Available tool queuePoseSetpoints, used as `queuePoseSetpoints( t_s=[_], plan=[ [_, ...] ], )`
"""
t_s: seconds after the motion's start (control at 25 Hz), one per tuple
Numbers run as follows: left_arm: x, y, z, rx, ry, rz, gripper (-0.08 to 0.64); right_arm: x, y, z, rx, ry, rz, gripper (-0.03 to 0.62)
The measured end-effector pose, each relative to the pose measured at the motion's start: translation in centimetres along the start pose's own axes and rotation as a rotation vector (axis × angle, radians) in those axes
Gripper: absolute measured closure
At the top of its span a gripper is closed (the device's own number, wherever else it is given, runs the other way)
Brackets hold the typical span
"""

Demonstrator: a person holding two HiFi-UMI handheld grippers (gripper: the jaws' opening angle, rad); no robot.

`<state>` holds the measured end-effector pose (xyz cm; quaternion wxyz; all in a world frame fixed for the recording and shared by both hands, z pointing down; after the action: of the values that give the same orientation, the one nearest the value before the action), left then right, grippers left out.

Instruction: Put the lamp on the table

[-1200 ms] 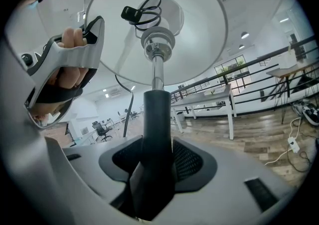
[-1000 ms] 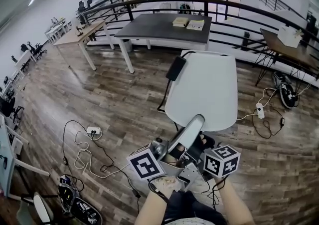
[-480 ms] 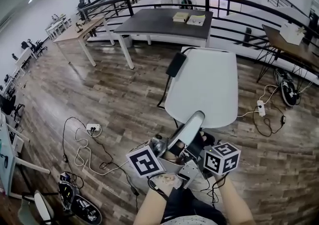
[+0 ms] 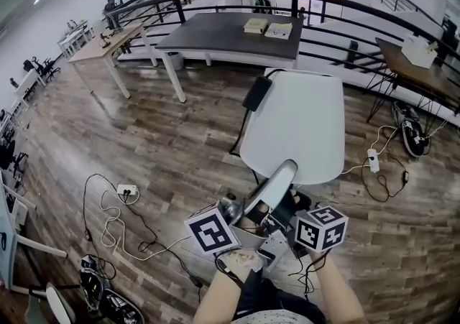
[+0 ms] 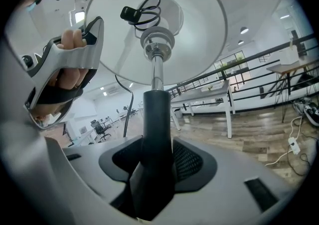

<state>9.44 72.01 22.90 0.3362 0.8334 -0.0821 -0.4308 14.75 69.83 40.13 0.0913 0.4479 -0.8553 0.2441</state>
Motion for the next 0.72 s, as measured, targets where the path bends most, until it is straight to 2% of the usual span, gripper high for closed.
queuePoseSetpoints(
  t_s=[0.36, 0.72],
  plan=[
    [1.4, 5.3, 5.7, -0.023, 0.012, -0.002, 0.546, 6.8, -1.3, 3.4, 0.012, -0.005, -0.027, 0.385],
    [3.0, 10.3, 13.1, -0.023, 0.023, -0.01, 0.546, 14.9, -1.8, 8.1, 0.015, -0.015, -0.037, 0.385]
  ],
)
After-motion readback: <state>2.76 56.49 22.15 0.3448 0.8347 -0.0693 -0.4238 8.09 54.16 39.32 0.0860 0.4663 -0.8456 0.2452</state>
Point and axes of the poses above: the fingertips, and each gripper's own axes: x forward along the fingers, y to its left, z out of its top, the point moved 4 cm from there along -x, backward along the fingers, and after that the axes turned 10 degrees about -z, right-handed, at the moved point
